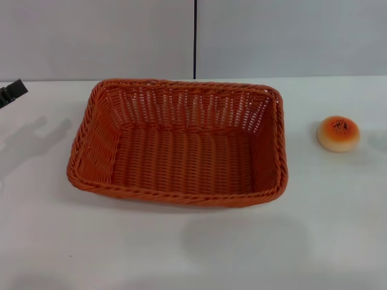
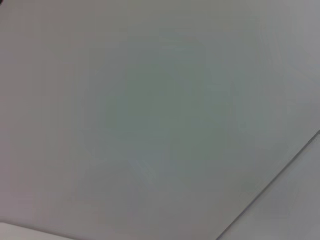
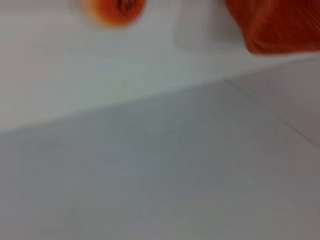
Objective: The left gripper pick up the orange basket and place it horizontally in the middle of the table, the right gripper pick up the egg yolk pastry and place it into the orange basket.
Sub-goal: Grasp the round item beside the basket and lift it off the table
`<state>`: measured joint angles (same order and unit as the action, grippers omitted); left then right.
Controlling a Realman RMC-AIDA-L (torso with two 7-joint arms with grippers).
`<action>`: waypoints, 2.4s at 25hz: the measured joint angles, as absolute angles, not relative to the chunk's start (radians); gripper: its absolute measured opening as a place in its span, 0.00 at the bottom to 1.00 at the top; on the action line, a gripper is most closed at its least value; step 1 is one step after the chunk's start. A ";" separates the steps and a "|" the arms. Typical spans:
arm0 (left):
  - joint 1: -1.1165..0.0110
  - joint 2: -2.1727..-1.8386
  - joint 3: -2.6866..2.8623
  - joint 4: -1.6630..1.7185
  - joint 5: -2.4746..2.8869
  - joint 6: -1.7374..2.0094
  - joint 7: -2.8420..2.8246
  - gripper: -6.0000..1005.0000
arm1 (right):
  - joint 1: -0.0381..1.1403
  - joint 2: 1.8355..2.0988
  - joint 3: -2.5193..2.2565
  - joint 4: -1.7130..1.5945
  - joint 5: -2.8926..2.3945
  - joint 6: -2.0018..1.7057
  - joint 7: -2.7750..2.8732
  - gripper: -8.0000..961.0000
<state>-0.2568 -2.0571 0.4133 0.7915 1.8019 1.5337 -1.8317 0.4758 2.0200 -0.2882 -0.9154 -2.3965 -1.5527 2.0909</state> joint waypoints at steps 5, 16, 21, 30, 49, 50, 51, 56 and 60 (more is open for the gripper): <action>-0.254 -2.057 0.410 0.762 1.800 1.539 -1.804 0.77 | 0.513 2.012 -0.301 -0.903 -2.474 -1.551 2.125 0.43; -0.239 -2.059 0.410 0.742 1.799 1.539 -1.696 0.77 | 0.601 1.973 -0.358 -0.880 -2.638 -1.589 2.214 0.44; -0.234 -2.059 0.407 0.741 1.797 1.539 -1.682 0.77 | 0.613 1.971 -0.396 -0.871 -2.648 -1.562 2.233 0.44; -0.241 -2.060 0.407 0.702 1.794 1.537 -1.634 0.77 | 0.644 1.954 -0.405 -0.745 -2.570 -1.462 2.113 0.44; -0.253 -2.060 0.406 0.689 1.792 1.534 -1.621 0.77 | 0.711 1.958 -0.571 -0.546 -2.551 -1.231 2.097 0.42; -0.253 -2.060 0.406 0.689 1.792 1.534 -1.621 0.77 | 0.708 1.959 -0.571 -0.553 -2.550 -1.238 2.098 0.42; -0.253 -2.060 0.406 0.689 1.792 1.534 -1.621 0.77 | 0.701 1.967 -0.572 -0.579 -2.550 -1.253 2.098 0.42; -0.253 -2.060 0.406 0.689 1.792 1.534 -1.621 0.77 | 0.684 1.995 -0.566 -0.650 -2.550 -1.285 2.098 0.33; -0.254 -2.059 0.406 0.689 1.792 1.535 -1.623 0.77 | 0.674 2.016 -0.563 -0.702 -2.540 -1.315 2.099 0.24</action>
<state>-0.2541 -2.0593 0.4065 0.6887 1.7916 1.5353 -1.6233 0.6744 2.0164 -0.5632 -0.7024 -2.5401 -1.3151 2.0993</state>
